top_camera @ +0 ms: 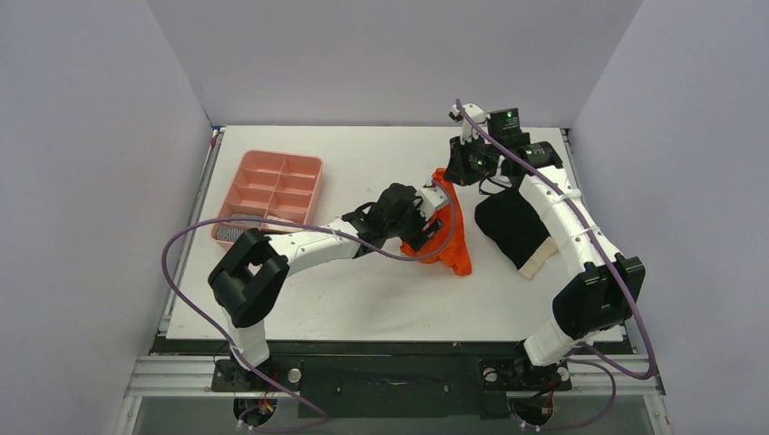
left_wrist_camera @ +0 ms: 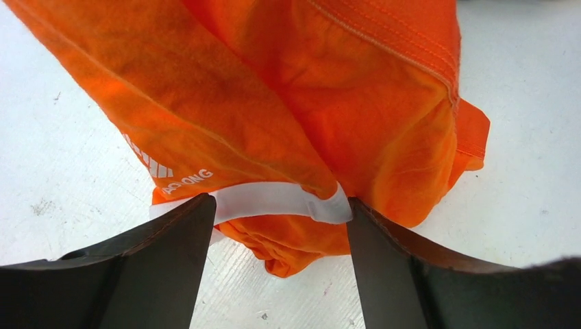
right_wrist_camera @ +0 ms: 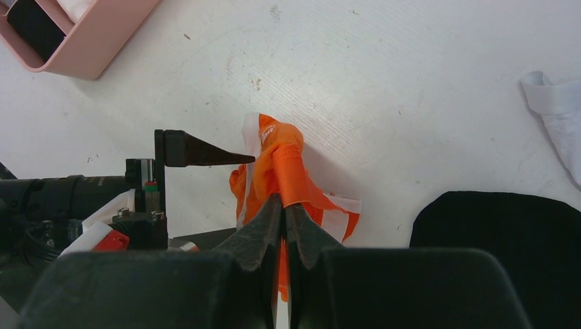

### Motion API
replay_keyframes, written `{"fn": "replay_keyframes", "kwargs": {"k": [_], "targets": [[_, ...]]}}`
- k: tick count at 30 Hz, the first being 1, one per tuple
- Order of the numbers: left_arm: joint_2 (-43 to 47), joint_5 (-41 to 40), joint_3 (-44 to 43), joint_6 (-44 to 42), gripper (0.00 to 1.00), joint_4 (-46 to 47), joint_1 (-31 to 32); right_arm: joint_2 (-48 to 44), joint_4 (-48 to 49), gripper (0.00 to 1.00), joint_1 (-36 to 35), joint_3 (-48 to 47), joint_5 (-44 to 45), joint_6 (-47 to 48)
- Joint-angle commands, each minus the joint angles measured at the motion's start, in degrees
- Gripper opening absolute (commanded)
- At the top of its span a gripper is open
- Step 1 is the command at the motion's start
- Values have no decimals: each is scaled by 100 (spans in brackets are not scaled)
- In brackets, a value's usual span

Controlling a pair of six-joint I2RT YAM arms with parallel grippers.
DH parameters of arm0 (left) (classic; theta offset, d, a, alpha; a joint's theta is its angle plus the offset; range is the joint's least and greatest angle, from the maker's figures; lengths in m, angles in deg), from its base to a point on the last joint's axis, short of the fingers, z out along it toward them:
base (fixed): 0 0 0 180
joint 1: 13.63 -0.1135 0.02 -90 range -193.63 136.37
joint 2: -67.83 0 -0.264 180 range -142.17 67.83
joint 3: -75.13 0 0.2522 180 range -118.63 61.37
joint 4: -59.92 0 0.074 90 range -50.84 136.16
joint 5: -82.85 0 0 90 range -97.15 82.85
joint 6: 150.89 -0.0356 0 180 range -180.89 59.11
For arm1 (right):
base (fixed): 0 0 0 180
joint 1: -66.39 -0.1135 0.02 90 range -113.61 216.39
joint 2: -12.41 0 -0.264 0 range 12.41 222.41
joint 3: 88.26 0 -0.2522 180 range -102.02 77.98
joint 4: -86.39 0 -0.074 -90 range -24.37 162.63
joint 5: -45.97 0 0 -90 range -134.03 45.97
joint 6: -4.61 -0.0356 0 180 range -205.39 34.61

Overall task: Roll the underwear
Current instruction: Flatten out the underwear at the center of the board.

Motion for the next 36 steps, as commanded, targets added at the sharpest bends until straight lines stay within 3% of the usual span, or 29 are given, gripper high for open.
{"fn": "replay_keyframes", "kwargs": {"k": [1,10,17,18,26,30,31,32,33,34,36], "targets": [[-25,61,-331,118,66,229,19,-39,202,0,49,-61,-100,-45],[58,54,-358,135,40,184,4,-76,204,0,67,-16,-90,9],[149,335,-537,228,1,-46,-185,-158,181,0,76,18,-19,102],[185,455,-536,263,0,-64,-228,-170,145,0,83,3,-2,143],[717,2156,-962,796,0,-809,-1406,-241,-95,0,330,-320,116,502],[892,2356,-881,690,1,-944,-1529,-300,-135,0,345,-422,58,542],[912,2299,-749,658,6,-922,-1476,-303,-132,0,349,-388,27,521],[928,2091,-682,558,23,-872,-1309,-295,-134,0,345,-369,-7,505],[917,1955,-581,366,31,-864,-1203,-287,-136,0,349,-327,-27,479],[876,1616,-549,271,46,-846,-950,-269,-136,0,345,-308,-60,467],[742,1211,-526,67,62,-831,-598,-241,-128,0,345,-265,-72,444]]}}
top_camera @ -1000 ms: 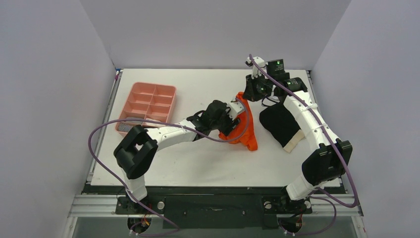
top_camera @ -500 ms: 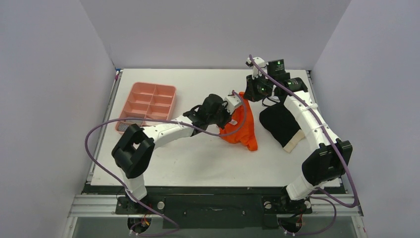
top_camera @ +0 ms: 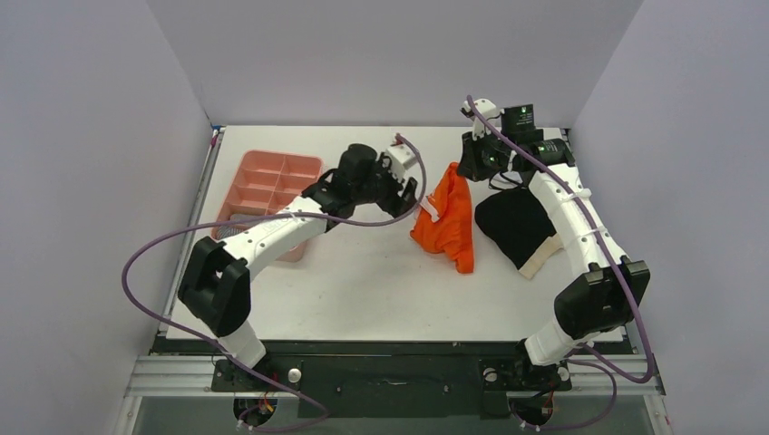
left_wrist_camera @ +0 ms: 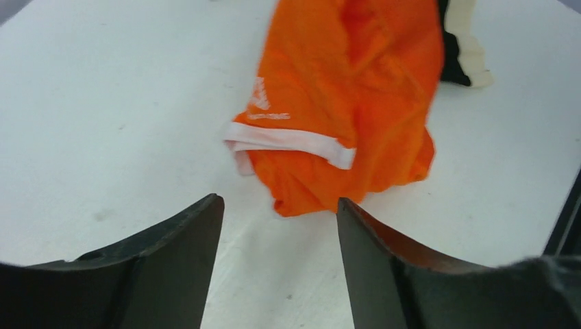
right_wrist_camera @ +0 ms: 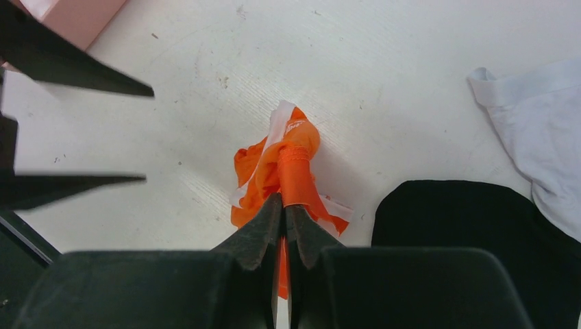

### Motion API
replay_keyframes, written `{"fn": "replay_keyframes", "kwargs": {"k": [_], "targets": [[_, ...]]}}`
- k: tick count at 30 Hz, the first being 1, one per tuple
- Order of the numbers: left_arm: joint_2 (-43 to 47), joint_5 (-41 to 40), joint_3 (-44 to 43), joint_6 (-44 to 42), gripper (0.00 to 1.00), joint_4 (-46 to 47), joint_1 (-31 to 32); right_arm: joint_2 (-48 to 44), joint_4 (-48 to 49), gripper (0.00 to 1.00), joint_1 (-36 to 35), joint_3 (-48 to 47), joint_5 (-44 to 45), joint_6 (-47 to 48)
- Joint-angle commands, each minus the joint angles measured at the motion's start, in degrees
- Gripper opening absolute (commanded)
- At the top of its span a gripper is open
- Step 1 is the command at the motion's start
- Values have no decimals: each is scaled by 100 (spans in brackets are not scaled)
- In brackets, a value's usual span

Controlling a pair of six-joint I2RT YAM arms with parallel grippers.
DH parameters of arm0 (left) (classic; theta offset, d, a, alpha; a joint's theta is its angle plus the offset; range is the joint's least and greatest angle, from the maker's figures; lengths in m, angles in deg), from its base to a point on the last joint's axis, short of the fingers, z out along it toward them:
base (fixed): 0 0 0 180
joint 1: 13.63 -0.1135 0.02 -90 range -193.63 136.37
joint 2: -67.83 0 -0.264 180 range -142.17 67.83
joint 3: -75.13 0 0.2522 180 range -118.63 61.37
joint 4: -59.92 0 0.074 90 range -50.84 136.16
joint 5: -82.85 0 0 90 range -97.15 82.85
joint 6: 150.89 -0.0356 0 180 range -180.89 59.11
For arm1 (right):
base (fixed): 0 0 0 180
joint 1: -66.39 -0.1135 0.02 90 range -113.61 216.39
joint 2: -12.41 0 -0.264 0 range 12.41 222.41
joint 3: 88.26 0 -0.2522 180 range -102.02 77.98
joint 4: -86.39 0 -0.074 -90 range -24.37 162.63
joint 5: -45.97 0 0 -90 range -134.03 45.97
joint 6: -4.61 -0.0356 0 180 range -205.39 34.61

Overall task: Roll the underwear
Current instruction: Flatten out the underwear at the center of the board.

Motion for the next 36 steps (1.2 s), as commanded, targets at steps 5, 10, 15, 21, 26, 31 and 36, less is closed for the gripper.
{"fn": "replay_keyframes", "kwargs": {"k": [5,10,15,21,26,31,36], "targets": [[-559,-840,-264,-514,76,-84,1233,-187,48,0,-7,-49,-117,15],[-1081,-1182,-581,-450,76,-83,1358,-205,46,0,-6,-21,-114,13],[-1116,-1401,-539,-448,72,99,1353,-237,44,0,-6,45,-123,25],[-976,-816,-435,-319,69,110,1085,-271,50,0,-6,126,-139,50],[-1052,-579,-590,-281,64,62,925,-287,46,0,-5,188,-126,72],[-1266,-519,-784,-241,60,-32,992,-251,44,0,6,137,-138,58],[-1398,-514,-957,-149,59,-52,1025,-221,43,0,-1,109,-151,29]]}}
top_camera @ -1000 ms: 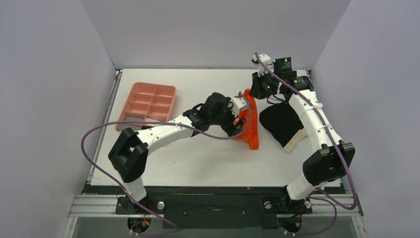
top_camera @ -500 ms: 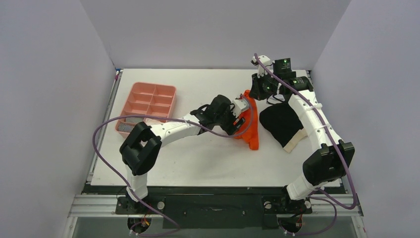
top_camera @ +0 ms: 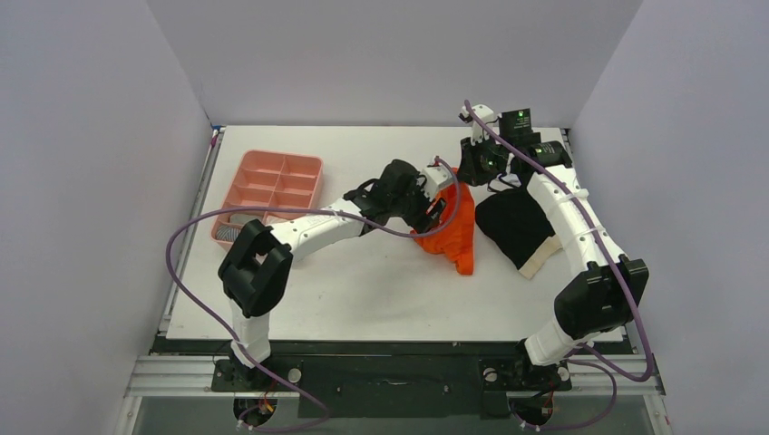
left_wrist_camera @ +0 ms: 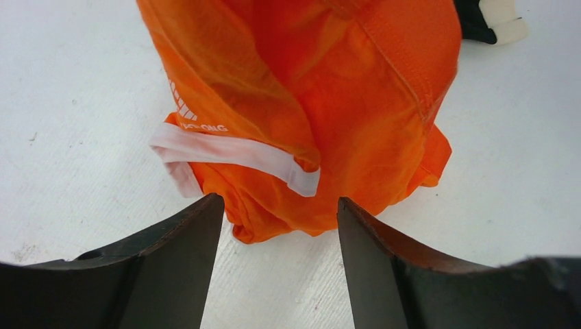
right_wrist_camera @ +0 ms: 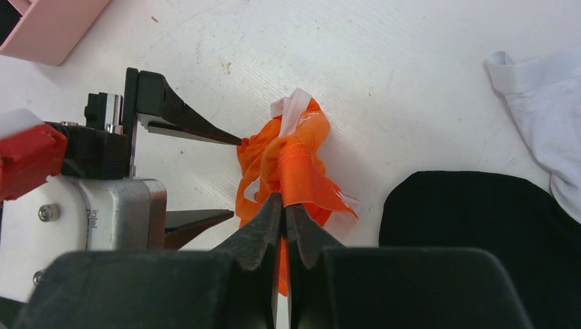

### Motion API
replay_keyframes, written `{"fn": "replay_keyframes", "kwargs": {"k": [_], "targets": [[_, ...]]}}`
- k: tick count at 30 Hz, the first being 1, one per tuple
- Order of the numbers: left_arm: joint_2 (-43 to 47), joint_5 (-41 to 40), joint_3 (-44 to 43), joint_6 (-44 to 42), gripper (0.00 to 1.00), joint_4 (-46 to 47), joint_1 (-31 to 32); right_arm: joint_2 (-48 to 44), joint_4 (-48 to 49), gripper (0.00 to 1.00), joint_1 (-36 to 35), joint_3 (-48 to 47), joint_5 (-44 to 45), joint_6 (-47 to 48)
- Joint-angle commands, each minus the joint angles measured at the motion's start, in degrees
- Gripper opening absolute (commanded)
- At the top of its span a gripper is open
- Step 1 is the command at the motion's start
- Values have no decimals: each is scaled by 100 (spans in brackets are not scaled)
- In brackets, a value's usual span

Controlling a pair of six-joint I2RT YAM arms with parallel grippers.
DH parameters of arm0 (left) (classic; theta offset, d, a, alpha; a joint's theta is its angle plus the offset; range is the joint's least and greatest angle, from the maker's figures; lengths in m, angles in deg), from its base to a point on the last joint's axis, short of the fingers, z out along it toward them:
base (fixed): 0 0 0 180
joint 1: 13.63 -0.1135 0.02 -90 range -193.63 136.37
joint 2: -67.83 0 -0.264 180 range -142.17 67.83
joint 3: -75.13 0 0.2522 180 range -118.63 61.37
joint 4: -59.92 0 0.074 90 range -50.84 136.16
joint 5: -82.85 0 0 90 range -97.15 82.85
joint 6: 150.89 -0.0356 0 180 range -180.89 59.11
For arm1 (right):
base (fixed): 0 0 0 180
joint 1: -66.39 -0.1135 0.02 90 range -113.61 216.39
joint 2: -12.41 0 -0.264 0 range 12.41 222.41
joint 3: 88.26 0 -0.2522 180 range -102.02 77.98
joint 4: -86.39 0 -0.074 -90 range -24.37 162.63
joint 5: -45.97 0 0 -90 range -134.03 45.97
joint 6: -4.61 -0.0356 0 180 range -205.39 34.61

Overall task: Roll the underwear
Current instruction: Flatten out the underwear at the center of the board.

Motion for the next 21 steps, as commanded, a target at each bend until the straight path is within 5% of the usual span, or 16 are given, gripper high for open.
{"fn": "replay_keyframes", "kwargs": {"k": [1,21], "targets": [[-165,172,-385,144,59,79,62,-222,98,0,1,-87,-99,5],[-586,172,-656,223,48,78,117,-248,90,0,2,-135,-85,-46]]}}
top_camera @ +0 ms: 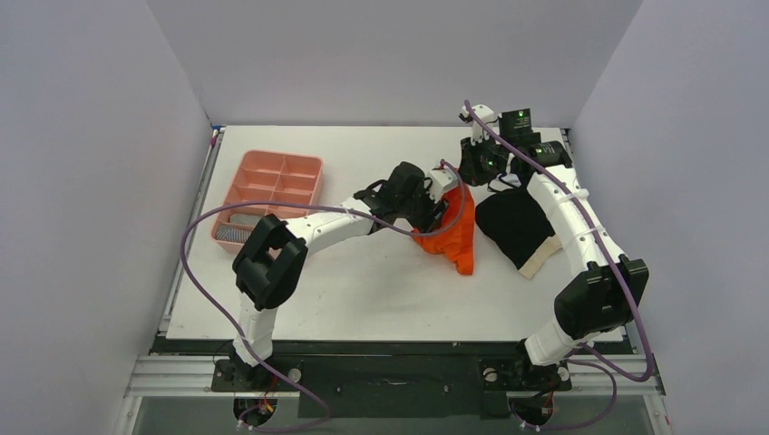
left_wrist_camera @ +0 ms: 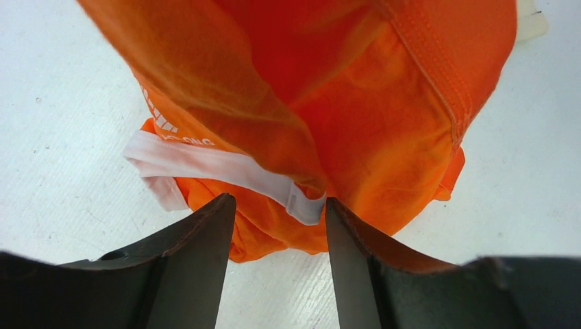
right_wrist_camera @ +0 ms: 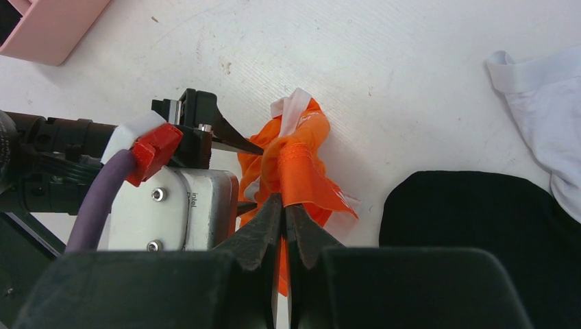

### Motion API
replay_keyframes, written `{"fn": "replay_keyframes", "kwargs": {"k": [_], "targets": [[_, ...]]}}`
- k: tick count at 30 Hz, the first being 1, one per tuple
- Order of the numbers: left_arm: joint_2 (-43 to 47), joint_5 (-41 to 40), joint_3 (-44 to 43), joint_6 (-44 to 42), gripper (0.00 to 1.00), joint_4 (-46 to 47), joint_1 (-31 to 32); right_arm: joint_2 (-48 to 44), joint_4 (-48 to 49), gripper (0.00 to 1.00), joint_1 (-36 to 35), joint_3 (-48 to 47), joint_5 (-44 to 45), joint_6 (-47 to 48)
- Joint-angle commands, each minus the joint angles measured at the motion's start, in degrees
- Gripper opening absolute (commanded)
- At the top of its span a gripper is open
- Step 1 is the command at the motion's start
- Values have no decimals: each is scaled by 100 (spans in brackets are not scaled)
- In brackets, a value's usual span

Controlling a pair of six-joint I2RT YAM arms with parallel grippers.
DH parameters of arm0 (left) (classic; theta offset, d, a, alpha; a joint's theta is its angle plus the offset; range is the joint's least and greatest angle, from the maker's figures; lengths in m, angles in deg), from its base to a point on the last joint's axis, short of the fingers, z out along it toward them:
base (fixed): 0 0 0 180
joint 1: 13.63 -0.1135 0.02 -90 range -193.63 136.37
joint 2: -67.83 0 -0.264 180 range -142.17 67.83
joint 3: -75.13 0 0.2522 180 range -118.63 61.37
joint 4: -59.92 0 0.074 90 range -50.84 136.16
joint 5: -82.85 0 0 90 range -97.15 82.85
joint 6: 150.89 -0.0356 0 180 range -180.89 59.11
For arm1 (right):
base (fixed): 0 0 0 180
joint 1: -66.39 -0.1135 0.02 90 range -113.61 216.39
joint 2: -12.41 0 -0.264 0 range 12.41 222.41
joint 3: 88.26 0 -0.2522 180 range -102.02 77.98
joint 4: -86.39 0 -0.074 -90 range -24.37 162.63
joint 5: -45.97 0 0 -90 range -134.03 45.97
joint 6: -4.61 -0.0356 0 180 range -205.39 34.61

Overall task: Roll the underwear
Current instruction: Flatten out the underwear at the center of the board.

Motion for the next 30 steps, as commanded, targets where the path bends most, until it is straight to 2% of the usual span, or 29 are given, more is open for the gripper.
{"fn": "replay_keyframes", "kwargs": {"k": [1,5,12,14,17,20,23,27,30], "targets": [[-61,104,-365,92,48,88,57,-249,90,0,3,-137,-89,-39],[-141,94,-458,102,43,61,71,-245,97,0,-5,-137,-91,-48],[-227,161,-438,104,24,58,69,-267,90,0,25,-119,-85,-41],[-213,180,-416,117,17,54,62,-280,87,0,27,-109,-90,-47],[-146,240,-375,141,0,41,2,-297,91,0,57,-100,-96,-42],[122,478,-264,238,0,5,-200,-346,93,0,117,-53,-86,0],[440,1018,-232,427,0,-150,-769,-372,87,0,194,-92,-32,66],[723,1325,-735,337,0,-751,-1437,-232,-28,0,273,-542,43,258],[722,1312,-1429,124,0,-1088,-1816,6,-146,0,278,-988,79,355]]}}
